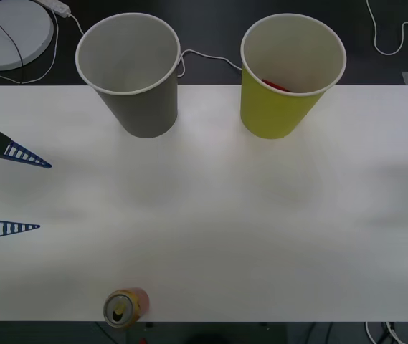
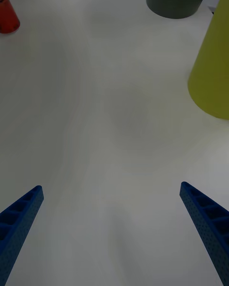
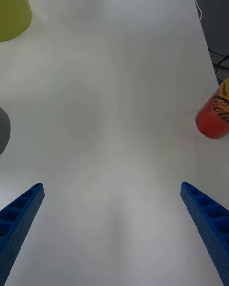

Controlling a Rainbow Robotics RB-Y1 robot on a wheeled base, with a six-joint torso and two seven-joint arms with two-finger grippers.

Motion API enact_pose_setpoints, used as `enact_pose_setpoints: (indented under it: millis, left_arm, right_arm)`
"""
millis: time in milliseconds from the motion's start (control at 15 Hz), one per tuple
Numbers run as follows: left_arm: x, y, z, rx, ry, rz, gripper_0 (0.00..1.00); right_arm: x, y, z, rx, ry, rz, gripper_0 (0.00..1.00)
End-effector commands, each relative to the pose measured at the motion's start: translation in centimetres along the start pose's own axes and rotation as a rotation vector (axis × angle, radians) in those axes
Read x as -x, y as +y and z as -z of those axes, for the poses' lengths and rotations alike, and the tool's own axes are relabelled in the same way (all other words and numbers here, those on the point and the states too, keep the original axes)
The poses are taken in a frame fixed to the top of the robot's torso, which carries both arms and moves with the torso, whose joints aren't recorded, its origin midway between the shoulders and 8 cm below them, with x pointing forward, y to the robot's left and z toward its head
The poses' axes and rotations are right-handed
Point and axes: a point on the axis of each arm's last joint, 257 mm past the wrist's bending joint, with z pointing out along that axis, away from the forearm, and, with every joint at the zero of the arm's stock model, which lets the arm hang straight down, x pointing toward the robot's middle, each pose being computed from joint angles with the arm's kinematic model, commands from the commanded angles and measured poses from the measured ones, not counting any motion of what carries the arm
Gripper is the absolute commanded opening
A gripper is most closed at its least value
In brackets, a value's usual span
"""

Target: Put the can into the green bin and the plastic bottle into the gray bin

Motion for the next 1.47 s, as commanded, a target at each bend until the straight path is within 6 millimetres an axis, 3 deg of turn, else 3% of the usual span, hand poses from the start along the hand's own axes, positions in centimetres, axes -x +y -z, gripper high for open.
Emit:
enact_pose_setpoints:
  millis: [67,333,600,867,1467]
  left_arm:
    - [0.0,0.0,0.0,0.0,0.0,0.0,1.0]
    - [-0.2,-0.9,-0.6,-0.029,0.004,0.002,1.0]
    - [0.0,-1.0,0.0,-0.053,0.041,-0.031,1.0]
    - [0.3,-3.7,-1.3,-0.037,-0.061,0.039,1.0]
    - [-1.7,-7.8,-3.9,-0.021,-0.223,-0.001,1.0]
  right_arm:
    - [0.0,0.0,0.0,0.0,0.0,0.0,1.0]
    - [0.0,0.0,0.0,0.0,0.0,0.0,1.0]
    - [0.0,0.0,0.0,0.0,0.0,0.0,1.0]
    - [0.0,0.0,0.0,0.0,0.0,0.0,1.0]
    - [0.0,0.0,0.0,0.0,0.0,0.0,1.0]
